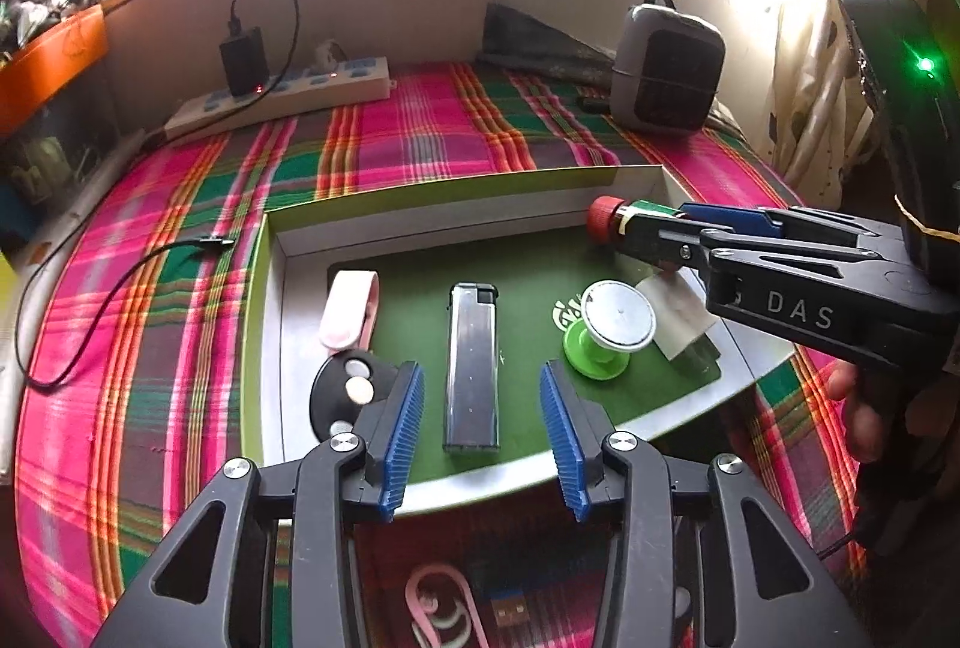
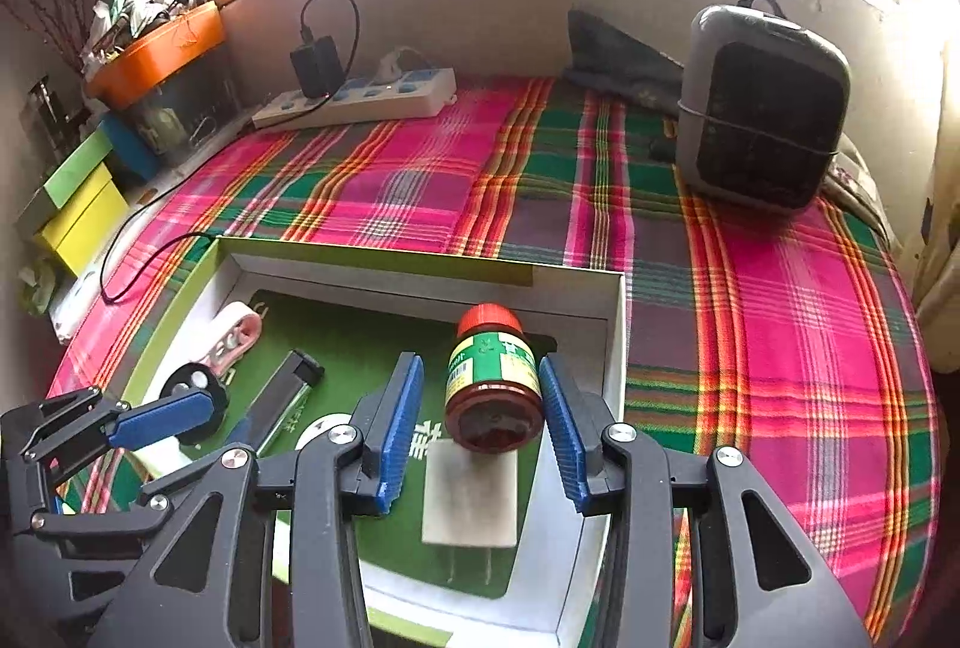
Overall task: Organize rigid objects
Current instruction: 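Open the left tool to release the lighter while the right tool releases the jar in the box, then withdraw both tools from the box toward the remaining items on the cloth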
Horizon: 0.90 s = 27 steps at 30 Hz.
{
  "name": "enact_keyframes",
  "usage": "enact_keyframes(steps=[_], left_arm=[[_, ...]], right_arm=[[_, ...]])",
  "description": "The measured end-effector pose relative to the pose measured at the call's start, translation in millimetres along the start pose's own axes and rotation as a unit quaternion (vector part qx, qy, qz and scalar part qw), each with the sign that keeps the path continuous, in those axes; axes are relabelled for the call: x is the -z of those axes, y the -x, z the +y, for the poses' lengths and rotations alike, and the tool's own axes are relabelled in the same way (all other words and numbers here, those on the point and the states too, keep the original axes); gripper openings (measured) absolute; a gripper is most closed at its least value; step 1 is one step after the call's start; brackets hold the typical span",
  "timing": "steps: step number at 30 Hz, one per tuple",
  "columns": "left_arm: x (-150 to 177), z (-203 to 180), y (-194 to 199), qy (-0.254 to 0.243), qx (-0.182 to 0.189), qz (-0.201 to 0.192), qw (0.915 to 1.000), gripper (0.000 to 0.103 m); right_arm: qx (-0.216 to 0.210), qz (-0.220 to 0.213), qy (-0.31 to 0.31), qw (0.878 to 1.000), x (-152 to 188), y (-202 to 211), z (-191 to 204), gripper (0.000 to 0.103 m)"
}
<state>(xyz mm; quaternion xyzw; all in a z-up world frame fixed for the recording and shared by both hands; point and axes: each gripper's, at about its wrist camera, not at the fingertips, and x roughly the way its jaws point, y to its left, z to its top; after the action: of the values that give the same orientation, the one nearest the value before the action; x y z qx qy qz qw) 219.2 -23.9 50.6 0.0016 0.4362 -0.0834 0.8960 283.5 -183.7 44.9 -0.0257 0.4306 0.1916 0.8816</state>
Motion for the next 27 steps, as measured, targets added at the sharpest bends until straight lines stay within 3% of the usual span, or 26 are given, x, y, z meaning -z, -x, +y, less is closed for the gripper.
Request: enact_keyframes(steps=[13,27], left_arm=[[17,-2,34,0.004,-0.001,-0.018,0.9998,0.04],[47,-1,62,-0.006,-0.035,-0.042,0.9985,0.04]], right_arm=[[0.008,-0.025,-0.001,1.0,18,39,12,0.042],[0.013,-0.046,0.002,0.999,50,71,25,0.042]])
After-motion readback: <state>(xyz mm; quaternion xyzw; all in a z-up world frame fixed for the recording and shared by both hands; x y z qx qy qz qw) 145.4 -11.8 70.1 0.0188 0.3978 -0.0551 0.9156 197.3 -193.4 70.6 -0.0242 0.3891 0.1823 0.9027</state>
